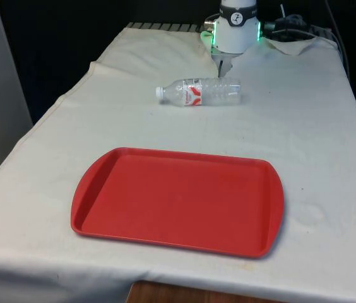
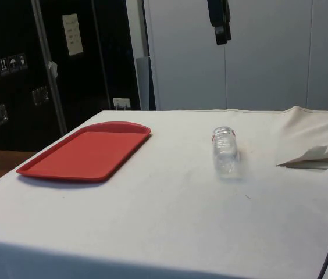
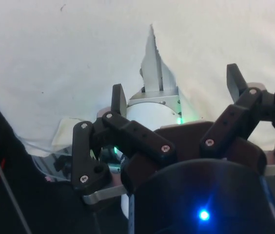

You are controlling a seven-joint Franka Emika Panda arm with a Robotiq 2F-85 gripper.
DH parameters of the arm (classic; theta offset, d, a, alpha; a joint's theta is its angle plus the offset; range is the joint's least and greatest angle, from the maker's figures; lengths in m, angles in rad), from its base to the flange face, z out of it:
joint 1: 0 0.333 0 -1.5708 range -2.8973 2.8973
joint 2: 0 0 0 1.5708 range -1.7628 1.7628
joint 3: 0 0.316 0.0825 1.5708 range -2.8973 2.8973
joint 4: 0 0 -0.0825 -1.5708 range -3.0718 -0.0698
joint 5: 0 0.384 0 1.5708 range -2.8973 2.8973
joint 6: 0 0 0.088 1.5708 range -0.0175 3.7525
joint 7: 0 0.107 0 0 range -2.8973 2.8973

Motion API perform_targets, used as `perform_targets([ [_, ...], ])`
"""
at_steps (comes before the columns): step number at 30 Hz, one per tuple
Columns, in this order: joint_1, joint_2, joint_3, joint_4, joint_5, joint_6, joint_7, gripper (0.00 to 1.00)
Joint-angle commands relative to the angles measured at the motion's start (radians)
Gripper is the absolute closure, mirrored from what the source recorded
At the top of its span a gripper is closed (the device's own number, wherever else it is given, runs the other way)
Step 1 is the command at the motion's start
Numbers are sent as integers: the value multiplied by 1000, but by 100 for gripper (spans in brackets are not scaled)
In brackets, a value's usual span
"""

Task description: Place the bottle upright on the tray.

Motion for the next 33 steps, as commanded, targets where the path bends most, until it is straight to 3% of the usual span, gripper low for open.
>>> perform_targets([
  [1,-3,-2,1,-11,-12,15,0,0],
  [6,0,0,-4,-28,-20,25,-1,0],
  [13,-3,-16,-22,-102,-40,120,-13,0],
  [33,-1,-8,-26,-105,-35,135,-13,0],
])
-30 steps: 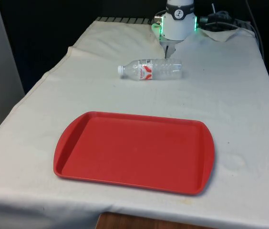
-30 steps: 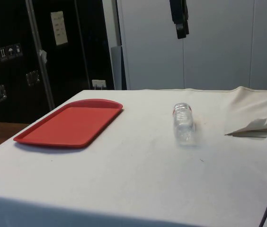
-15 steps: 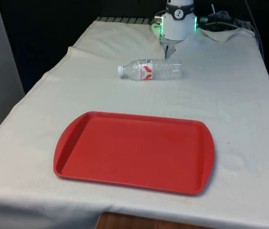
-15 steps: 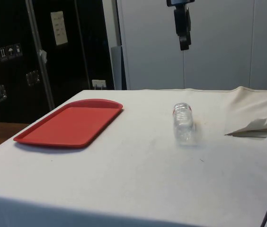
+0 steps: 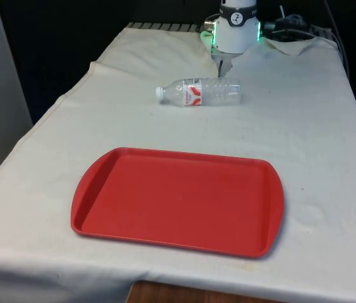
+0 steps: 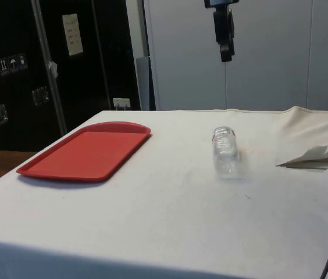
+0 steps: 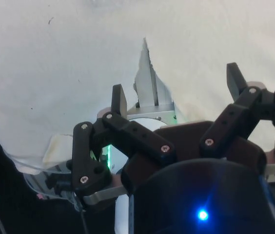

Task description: Place the bottle upright on the tray.

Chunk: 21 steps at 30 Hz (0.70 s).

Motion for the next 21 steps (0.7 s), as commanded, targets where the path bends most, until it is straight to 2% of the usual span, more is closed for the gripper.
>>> perform_targets([
  [1,0,-2,0,-3,-1,11,1,0],
  [4,-1,-3,-2,-14,-1,40,2,0],
  [5,0,1,-1,-8,0,25,0,0],
  [10,-2,-4,-7,-43,-2,102,3,0],
  [14,-2,-3,-12,-64,-1,140,1,0],
  [15,0,2,-11,-53,0,121,0,0],
  [16,-1,-3,-13,-69,-1,148,1,0],
  [21,-1,-5,-14,-73,-1,153,1,0],
])
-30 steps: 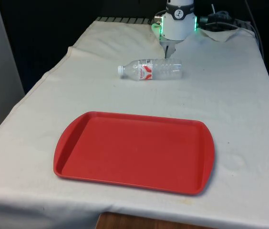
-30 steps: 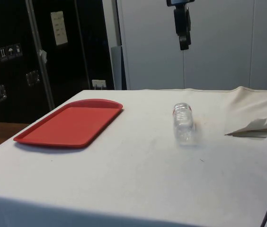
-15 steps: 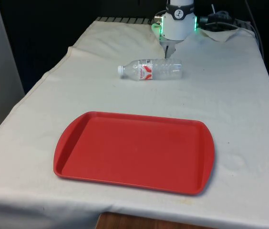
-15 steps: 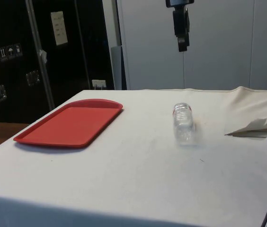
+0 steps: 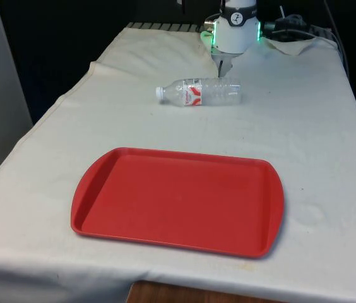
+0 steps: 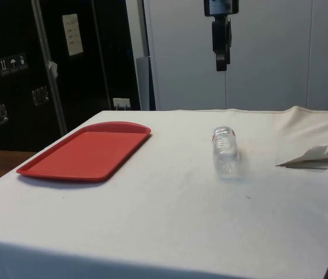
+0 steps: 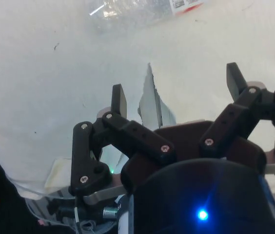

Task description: Place the bottle upright on the tray.

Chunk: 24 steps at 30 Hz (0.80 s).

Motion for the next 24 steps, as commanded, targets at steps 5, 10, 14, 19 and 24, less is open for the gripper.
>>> perform_targets([
  [5,1,6,2,-11,-2,15,4,0],
  [10,1,19,0,-19,0,27,0,0],
  [14,1,54,-5,-38,1,86,-1,0],
  [19,1,89,-9,-53,2,135,-2,0],
  [24,2,122,-13,-67,3,182,-3,0],
])
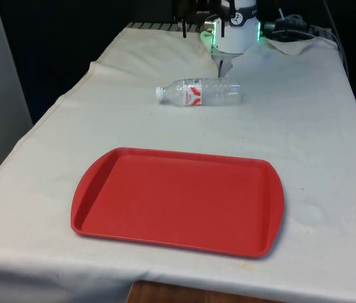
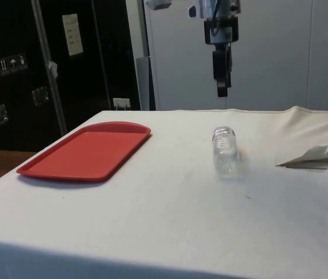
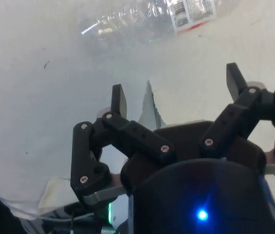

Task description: Place the bottle upright on the tray.

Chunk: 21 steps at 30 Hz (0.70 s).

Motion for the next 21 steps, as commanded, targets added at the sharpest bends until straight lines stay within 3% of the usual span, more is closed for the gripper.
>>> perform_targets([
  [1,0,12,-5,-10,2,31,-4,0],
  [4,0,13,-2,-7,0,21,0,0],
  [5,0,34,-9,-20,2,65,-6,0],
  [11,1,91,-23,-39,5,149,-16,0],
  [12,0,89,-19,-33,0,132,-10,0],
  [18,2,146,-30,-50,9,216,-22,0],
  [21,0,161,-28,-47,1,220,-14,0],
])
